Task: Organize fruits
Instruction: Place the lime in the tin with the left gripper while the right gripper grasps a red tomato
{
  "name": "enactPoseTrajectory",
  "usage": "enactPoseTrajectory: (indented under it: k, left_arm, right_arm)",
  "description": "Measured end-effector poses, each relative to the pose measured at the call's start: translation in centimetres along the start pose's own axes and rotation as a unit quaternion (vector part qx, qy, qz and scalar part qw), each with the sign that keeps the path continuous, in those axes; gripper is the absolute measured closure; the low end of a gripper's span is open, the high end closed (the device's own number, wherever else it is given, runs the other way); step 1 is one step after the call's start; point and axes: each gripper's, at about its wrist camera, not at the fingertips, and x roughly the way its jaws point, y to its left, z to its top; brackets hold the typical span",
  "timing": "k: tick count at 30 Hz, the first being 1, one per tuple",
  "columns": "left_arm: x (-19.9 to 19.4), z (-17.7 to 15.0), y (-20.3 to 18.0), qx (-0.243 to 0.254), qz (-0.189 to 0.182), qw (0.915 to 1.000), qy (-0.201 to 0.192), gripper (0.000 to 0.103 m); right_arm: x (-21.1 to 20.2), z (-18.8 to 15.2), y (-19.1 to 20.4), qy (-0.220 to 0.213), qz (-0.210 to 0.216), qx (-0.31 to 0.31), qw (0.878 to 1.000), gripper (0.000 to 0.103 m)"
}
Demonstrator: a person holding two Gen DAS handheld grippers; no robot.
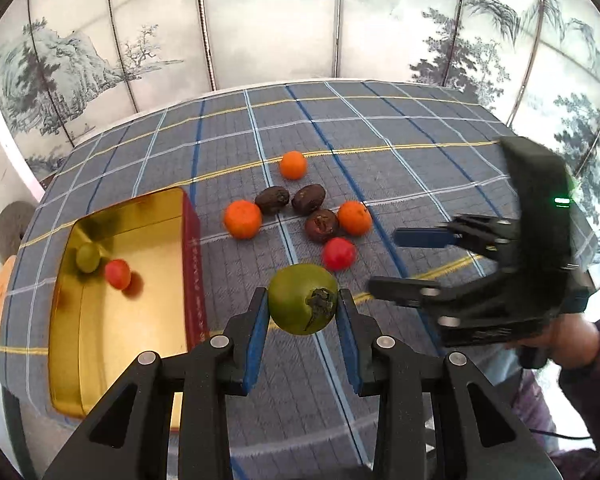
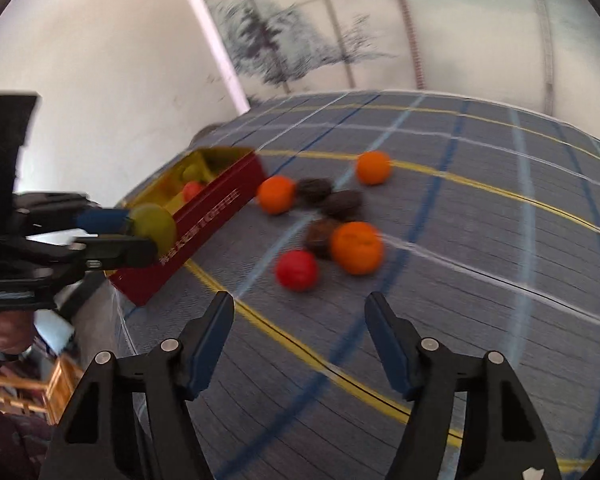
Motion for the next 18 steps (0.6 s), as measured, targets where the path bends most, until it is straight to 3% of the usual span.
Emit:
enactPoseTrajectory:
  k: [4,7,11,12,15,18]
  left_arm:
    - [-1.1,-0.6,0.6,-0.007,0.004,1.0,-0.005,0.068]
    - [-1.7,-0.9,1.2,-0.015,0.007,0.9998,-0.01,0.068]
    - [-2.4,-1.5,2.2,-0.03,0.01,0.9994,-0.013,0.068]
    - [-2.6,-1.6,2.5,-0.035,0.011,0.9992,-0.014,0.068]
    - [-3.1,-2.0,3.9,-0.054,0.024,0.9981,-0.021,0.068]
    - [-3.3,-2.5,5.9,-0.074,0.045,0.9959,-0.024,0.068]
  right_arm:
    - [2.3,0.5,0.9,0.017,-0.006,-0.01,1.0,0.039]
    - [4.1,0.8,0.8,0.037,-0.016,-0.008,0.999,0.049]
    - [5.4,1.6,1.0,0.043,-0.021,-0.014,0.999,0.049]
    - [5.7,1.7,1.1,0.047,-0.025,-0.017,0.998,0.052]
    - [6.3,1.9,1.5,0.056,-0.036,-0.025,0.997,0.075]
    - [5.3,1.1,2.0,0.047,-0.033,-0.033,0.998,0.075]
